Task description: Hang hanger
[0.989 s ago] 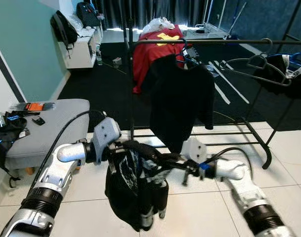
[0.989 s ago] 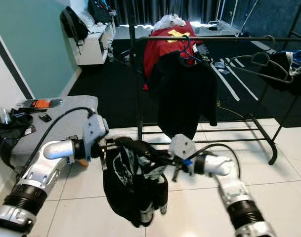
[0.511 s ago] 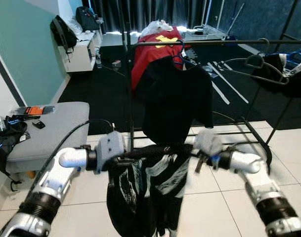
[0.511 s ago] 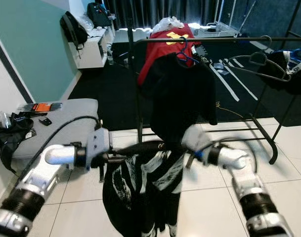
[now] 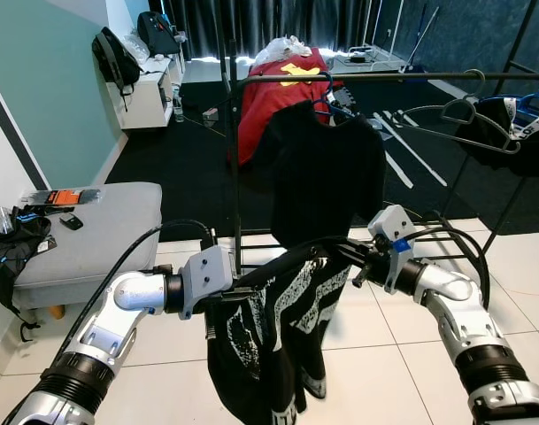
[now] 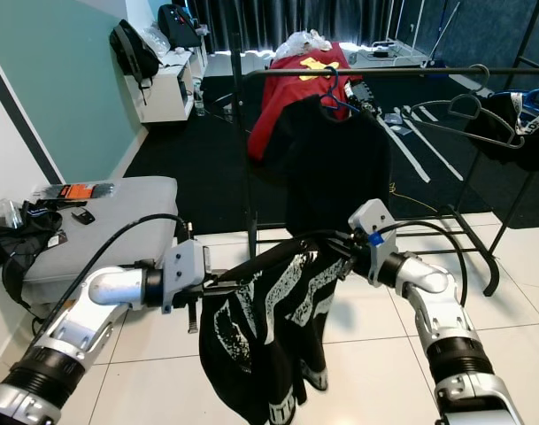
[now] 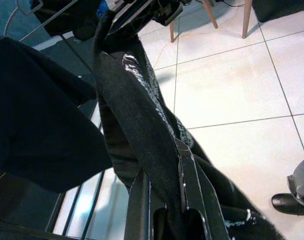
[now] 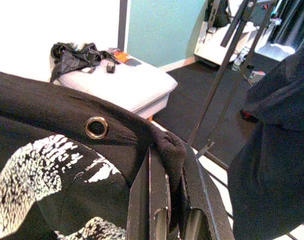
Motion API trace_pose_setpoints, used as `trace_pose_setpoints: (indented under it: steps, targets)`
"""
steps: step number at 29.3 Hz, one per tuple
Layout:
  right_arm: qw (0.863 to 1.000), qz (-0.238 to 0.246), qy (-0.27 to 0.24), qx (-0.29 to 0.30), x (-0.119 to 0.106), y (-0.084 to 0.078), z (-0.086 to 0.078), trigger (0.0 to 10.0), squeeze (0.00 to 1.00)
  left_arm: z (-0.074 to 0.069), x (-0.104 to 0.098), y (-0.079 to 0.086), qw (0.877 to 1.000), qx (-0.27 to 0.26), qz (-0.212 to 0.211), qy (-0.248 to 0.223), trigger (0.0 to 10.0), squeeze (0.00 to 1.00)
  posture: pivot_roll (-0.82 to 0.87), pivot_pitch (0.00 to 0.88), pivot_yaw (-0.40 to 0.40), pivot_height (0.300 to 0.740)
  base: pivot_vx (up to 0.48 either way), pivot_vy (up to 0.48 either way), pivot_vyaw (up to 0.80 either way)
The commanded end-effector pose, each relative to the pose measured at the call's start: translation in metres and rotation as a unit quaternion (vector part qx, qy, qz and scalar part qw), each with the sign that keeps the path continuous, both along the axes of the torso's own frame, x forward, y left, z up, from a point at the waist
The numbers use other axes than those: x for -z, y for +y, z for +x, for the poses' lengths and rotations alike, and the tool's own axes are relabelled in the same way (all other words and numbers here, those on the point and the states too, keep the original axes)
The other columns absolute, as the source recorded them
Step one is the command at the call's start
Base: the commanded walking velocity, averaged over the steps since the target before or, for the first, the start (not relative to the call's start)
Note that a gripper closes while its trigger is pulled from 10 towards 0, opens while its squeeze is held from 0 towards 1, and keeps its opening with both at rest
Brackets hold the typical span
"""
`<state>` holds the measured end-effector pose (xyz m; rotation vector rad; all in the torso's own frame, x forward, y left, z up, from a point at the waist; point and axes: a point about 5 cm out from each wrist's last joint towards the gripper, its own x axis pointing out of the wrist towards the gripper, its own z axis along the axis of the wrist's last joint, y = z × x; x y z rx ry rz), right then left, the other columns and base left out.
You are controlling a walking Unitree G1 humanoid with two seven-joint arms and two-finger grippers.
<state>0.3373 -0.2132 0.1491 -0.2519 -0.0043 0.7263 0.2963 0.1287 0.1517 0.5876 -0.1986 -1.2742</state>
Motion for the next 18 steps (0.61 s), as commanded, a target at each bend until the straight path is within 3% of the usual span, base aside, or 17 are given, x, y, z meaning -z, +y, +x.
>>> trace_pose_setpoints:
  steps: [1, 4, 7, 8, 12, 13, 14, 16, 18]
  targets:
    - [0.984, 0.048, -0.048, 0.165, -0.027, -0.068, -0.003, 0.0, 0.0, -0.008, 0.007, 0.033, 0.999, -0.024, 0.037, 0.01, 0.0, 0.0, -0.05, 0.006, 0.023, 0.74, 0.0, 0.0, 0.0]
    - [0.985, 0.041, -0.058, 0.158, -0.032, -0.07, -0.005, 0.0, 0.0, -0.009, 0.008, 0.034, 0.999, -0.03, 0.035, 0.012, 0.0, 0.0, -0.05, 0.006, 0.023, 0.74, 0.0, 0.0, 0.0]
    - [0.991, 0.003, -0.061, 0.116, -0.029, -0.058, -0.009, 0.0, 0.0, -0.007, 0.01, 0.034, 0.999, -0.039, 0.031, 0.013, 0.0, 0.0, -0.06, 0.011, 0.026, 0.74, 0.0, 0.0, 0.0]
    - [0.995, -0.018, -0.056, 0.081, -0.021, -0.043, -0.011, 0.0, 0.0, -0.005, 0.01, 0.032, 0.999, -0.045, 0.028, 0.009, 0.0, 0.0, -0.06, 0.016, 0.026, 0.74, 0.0, 0.0, 0.0]
    - [0.996, -0.02, -0.054, 0.075, -0.02, -0.039, -0.011, 0.0, 0.0, -0.004, 0.01, 0.032, 0.999, -0.045, 0.027, 0.008, 0.0, 0.0, -0.06, 0.016, 0.026, 0.74, 0.0, 0.0, 0.0]
    - [0.996, -0.025, -0.044, 0.068, -0.012, -0.032, -0.011, 0.4, 0.0, -0.002, 0.009, 0.03, 0.998, -0.048, 0.026, 0.004, 0.0, 0.0, -0.05, 0.019, 0.029, 0.74, 0.0, 0.0, 0.0]
    - [0.997, -0.034, -0.03, 0.067, -0.003, -0.026, -0.012, 3.0, 0.0, 0.002, 0.007, 0.029, 0.998, -0.057, 0.024, -0.004, 0.0, 0.0, -0.05, 0.017, 0.033, 0.74, 0.0, 0.0, 0.0]
    - [0.997, -0.039, -0.022, 0.066, 0.004, -0.022, -0.013, 3.0, 0.0, 0.004, 0.006, 0.028, 0.998, -0.063, 0.022, -0.011, 0.0, 0.0, -0.05, 0.017, 0.034, 0.74, 0.0, 0.0, 0.0]
    - [0.997, -0.036, 0.0, 0.064, 0.017, -0.016, -0.015, 4.5, 0.0, 0.009, 0.002, 0.023, 0.998, -0.064, 0.017, -0.02, 0.0, 0.0, -0.05, 0.016, 0.04, 0.74, 0.0, 0.0, 0.0]
